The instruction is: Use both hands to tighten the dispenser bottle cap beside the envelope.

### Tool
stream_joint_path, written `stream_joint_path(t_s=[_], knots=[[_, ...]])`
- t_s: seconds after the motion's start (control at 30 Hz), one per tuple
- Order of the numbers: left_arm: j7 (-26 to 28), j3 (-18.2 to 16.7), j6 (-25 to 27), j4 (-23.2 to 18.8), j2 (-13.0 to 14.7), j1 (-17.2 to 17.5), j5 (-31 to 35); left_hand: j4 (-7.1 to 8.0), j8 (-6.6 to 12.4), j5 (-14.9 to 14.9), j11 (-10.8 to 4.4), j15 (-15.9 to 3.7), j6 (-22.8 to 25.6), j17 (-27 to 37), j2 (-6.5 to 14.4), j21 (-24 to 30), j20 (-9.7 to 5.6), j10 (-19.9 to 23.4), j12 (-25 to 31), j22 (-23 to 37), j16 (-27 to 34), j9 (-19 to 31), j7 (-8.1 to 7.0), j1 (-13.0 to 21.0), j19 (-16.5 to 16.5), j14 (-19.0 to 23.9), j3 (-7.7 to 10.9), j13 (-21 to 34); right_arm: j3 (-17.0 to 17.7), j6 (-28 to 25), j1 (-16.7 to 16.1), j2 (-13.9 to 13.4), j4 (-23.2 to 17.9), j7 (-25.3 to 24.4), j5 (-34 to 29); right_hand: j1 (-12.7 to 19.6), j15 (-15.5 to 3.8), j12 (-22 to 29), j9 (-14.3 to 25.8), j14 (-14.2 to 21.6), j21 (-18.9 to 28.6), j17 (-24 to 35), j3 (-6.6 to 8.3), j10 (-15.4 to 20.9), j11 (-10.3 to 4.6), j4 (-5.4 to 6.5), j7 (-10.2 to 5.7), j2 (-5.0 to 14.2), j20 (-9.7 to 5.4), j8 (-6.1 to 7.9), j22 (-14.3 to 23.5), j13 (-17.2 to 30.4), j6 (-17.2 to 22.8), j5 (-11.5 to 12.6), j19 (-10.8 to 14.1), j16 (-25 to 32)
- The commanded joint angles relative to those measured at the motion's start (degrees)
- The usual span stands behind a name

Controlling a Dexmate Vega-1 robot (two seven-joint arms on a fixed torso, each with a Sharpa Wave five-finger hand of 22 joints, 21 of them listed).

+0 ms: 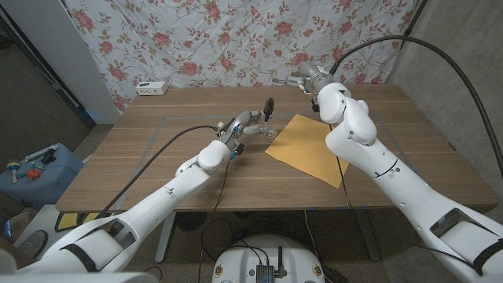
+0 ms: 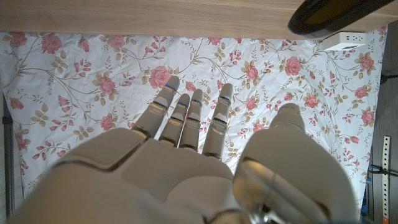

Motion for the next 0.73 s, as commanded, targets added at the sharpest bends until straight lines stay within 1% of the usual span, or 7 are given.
stream_joint_path(t_s=[0.03, 0.1, 0.17, 0.2, 0.27, 0.33, 0.73], knots=[[-1.09, -0.71, -0.05, 0.08, 0.54, -0.03, -1.45, 6.08, 0.21, 0.42, -0.74, -3.45, 10.00, 0.02, 7.70, -0.09, 0.38, 5.45, 0.31, 0.18, 0.39, 0.20, 2.48, -6.78, 0.01, 0.66, 6.38, 14.00, 3.08, 4.81, -3.16, -2.30, 0.85, -14.16, 16.13, -0.96, 0.17, 0.06, 0.05, -0.80, -0.10, -0.16, 0.39, -0.77, 0.36, -0.51, -0.34, 0.05, -0.58, -0.42, 0.00, 0.08, -1.47, -0.15, -0.08, -0.22], [-1.43, -0.81, -0.60, 0.73, 0.34, -0.25, -1.86, 6.08, 0.18, 0.43, -0.78, -3.38, 9.93, 0.01, 7.72, -0.07, 0.43, 5.49, 0.33, 0.18, 0.39, 0.20, 2.45, -6.79, 0.05, 0.69, 6.40, 14.00, 3.14, 5.60, -3.41, -2.87, 1.14, -15.81, 17.88, -1.15, 0.19, -0.09, 0.01, -1.33, -0.25, -0.16, 0.37, -1.24, 0.39, -0.50, 0.23, 0.08, -0.89, -0.70, -0.01, 0.06, -2.40, -0.17, -0.52, -0.39], [-1.63, -0.81, -1.19, 1.42, 0.20, -0.53, -1.93, 6.04, 0.20, 0.44, -0.75, -3.42, 10.00, 0.02, 7.71, -0.06, 0.42, 5.53, 0.34, 0.18, 0.41, 0.20, 2.49, -6.75, 0.08, 0.71, 6.41, 14.00, 3.81, 7.26, -3.85, -3.44, 1.56, -16.96, 20.57, -1.48, 0.15, -0.21, -0.03, -1.91, -0.44, -0.13, 0.35, -1.69, 0.27, -0.38, -0.21, 0.20, -1.12, -0.96, -0.02, 0.04, -3.42, -0.19, -1.14, -0.54], [-1.70, -0.82, -1.38, 1.67, 0.16, -0.64, -1.96, 6.03, 0.21, 0.44, -0.72, -3.42, 10.03, 0.01, 7.71, -0.06, 0.40, 5.55, 0.35, 0.18, 0.41, 0.20, 2.50, -6.74, 0.08, 0.75, 6.42, 14.01, 4.07, 8.33, -4.04, -3.80, 1.89, -17.55, 21.80, -1.88, 0.20, -0.17, -0.07, -2.03, -0.32, -0.11, 0.33, -1.89, 0.19, -0.28, -2.25, 0.39, -1.23, -0.85, -0.04, 0.01, -3.99, -0.19, -1.07, -0.44], [-1.71, -0.93, -1.58, 1.89, 0.08, -0.66, -2.16, 6.01, 0.22, 0.44, -0.74, -3.35, 10.07, -0.01, 7.66, -0.06, 0.43, 5.58, 0.36, 0.18, 0.41, 0.20, 2.49, -6.74, 0.09, 0.79, 6.43, 14.00, 4.59, 10.19, -4.36, -4.34, 2.50, -18.61, 24.25, -2.26, 0.18, -0.38, -0.17, -2.87, -0.48, -0.16, 0.27, -2.90, 0.31, -0.33, -0.56, 0.37, -1.53, -1.29, -0.06, -0.03, -6.37, -0.17, -1.90, -0.60], [-1.81, -1.00, -1.55, 1.88, 0.12, -0.60, -2.36, 6.06, 0.22, 0.45, -0.73, -3.31, 10.07, -0.01, 7.74, -0.08, 0.45, 5.51, 0.32, 0.18, 0.41, 0.20, 2.53, -6.80, 0.03, 0.81, 6.46, 13.98, 4.64, 10.76, -4.36, -4.90, 2.82, -19.28, 26.02, -2.46, 0.06, -0.54, -0.23, -3.57, -0.55, -0.17, 0.27, -3.58, 0.34, -0.31, -0.25, 0.43, -1.80, -1.46, -0.08, -0.06, -7.71, -0.14, -2.31, -0.77], [0.13, -1.26, -0.43, 1.53, -0.96, 0.55, -3.18, 6.11, 0.30, 0.48, -0.91, -3.53, 10.39, -0.16, 7.69, -0.05, 0.42, 5.87, 0.44, 0.18, 0.36, 0.19, 2.59, -7.01, 0.10, 1.14, 6.58, 13.96, 8.90, 21.56, -7.75, -6.95, 7.47, -24.83, 39.07, -4.28, 0.04, -1.10, -0.54, -7.42, -0.71, -0.27, 0.06, -8.09, 0.07, 0.11, -0.28, 0.99, -2.56, -1.73, -0.14, -0.35, -16.74, 0.13, -5.27, -1.13]])
